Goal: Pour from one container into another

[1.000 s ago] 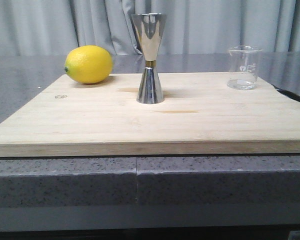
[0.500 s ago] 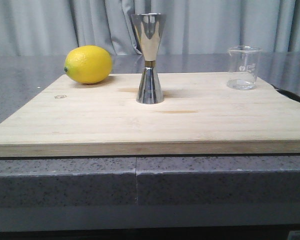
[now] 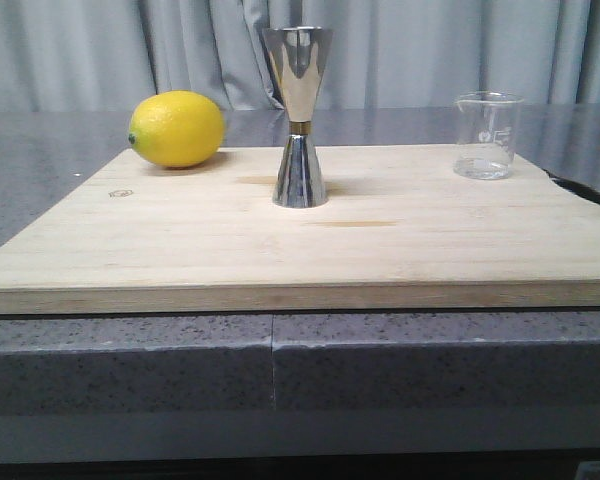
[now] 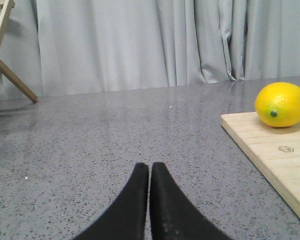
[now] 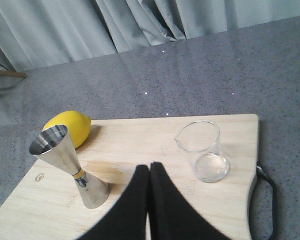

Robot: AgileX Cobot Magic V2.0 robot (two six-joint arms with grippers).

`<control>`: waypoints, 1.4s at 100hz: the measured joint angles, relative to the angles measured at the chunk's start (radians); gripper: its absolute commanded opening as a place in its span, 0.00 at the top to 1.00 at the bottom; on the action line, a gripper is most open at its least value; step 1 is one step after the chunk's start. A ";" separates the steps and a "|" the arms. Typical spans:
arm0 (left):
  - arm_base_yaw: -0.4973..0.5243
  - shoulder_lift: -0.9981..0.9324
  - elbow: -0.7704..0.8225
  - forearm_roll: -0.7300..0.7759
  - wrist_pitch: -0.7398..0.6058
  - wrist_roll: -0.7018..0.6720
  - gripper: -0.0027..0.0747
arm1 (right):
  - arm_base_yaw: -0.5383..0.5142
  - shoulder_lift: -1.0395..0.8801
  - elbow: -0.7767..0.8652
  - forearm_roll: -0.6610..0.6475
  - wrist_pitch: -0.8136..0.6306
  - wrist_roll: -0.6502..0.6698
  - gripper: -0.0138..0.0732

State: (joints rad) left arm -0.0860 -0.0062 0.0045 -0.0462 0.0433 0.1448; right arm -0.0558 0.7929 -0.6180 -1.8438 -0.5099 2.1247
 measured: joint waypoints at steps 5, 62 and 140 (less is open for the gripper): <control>0.000 0.000 0.000 0.000 0.000 0.002 0.99 | 0.000 0.000 0.000 0.000 0.000 0.000 0.92; 0.000 0.000 0.000 -0.002 0.000 0.005 0.99 | 0.000 -0.020 0.010 0.000 0.011 0.000 0.92; 0.000 0.000 0.000 -0.002 0.000 0.007 0.99 | -0.004 -0.799 0.539 1.377 0.562 -1.396 0.92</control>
State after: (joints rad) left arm -0.0856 -0.0062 0.0045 -0.0486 0.0433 0.1517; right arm -0.0598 -0.0062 -0.0788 -0.4673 0.0517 0.7291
